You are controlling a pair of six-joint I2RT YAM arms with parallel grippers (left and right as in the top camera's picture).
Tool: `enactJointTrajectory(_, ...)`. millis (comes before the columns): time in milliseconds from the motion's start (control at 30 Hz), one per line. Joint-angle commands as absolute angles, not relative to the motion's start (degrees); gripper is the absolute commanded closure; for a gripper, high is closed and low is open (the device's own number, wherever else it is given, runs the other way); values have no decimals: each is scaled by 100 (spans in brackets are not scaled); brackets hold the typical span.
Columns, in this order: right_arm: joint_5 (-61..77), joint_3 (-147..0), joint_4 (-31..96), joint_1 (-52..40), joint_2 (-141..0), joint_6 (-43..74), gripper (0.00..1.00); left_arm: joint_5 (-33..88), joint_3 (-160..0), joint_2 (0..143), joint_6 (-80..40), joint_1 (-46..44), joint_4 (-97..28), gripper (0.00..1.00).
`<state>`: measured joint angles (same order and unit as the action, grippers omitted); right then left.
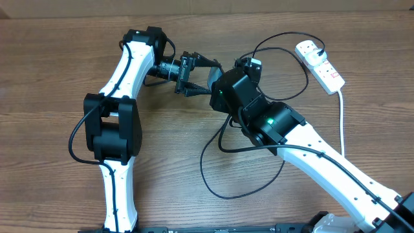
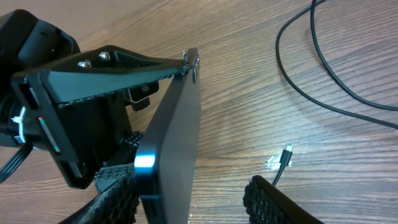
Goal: Plug charger to phone and switch on socket
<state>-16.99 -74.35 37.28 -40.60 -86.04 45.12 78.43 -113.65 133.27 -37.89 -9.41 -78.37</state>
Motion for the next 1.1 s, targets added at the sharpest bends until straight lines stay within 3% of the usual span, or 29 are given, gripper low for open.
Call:
enactJointTrajectory(0,-1800,-7588,3664,-4082,-8770,4517,45,8038,-11524,13371,-3924,-985,-7839,36)
enactJointTrajectory(267,-1800,-7588,3398,-4082,-8812,4493,62,7950,-11524,13369,-3922,-985,-7837,36)
enactJointTrajectory(867,-1820,-7588,3385,-4080,-8982,4333,78,7690,-11524,13371,-3874,-985,-7749,34)
enactJointTrajectory(1067,-1820,-7588,3380,-4082,-8982,4329,89,7693,-11524,13371,-3822,-985,-7749,33)
